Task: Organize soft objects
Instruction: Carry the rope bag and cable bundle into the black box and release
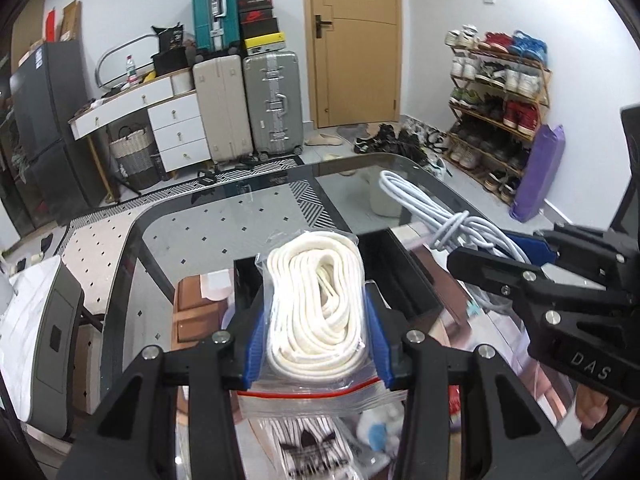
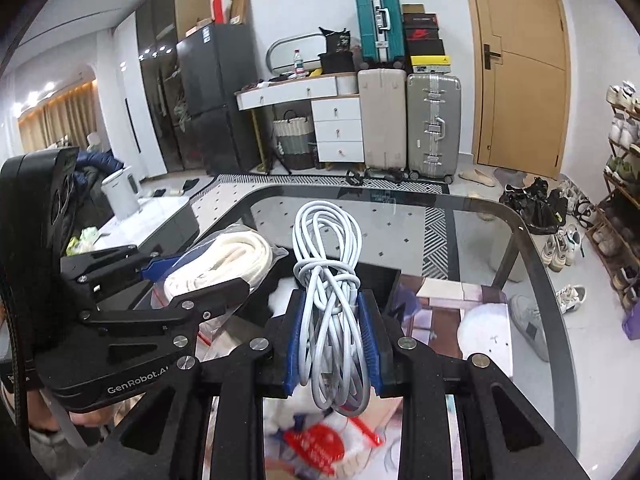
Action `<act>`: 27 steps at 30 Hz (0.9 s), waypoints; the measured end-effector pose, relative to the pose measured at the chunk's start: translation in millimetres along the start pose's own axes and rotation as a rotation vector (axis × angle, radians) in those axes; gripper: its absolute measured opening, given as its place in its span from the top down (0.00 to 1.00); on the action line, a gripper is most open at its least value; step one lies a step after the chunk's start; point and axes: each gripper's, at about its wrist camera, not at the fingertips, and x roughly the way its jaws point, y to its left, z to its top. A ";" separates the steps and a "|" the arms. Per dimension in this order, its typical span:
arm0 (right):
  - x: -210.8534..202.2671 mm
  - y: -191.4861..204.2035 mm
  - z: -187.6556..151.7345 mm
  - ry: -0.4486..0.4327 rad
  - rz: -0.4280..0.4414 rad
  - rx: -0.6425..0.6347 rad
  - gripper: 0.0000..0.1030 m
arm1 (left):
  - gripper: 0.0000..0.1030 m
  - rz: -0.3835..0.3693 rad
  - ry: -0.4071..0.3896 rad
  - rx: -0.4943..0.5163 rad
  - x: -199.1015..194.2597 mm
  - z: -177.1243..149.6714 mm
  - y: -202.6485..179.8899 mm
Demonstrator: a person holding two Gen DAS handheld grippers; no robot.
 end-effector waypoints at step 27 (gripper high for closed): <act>91.4 -17.3 -8.6 0.094 0.010 0.065 0.74 | 0.58 0.026 0.231 -0.066 96.9 -16.4 12.0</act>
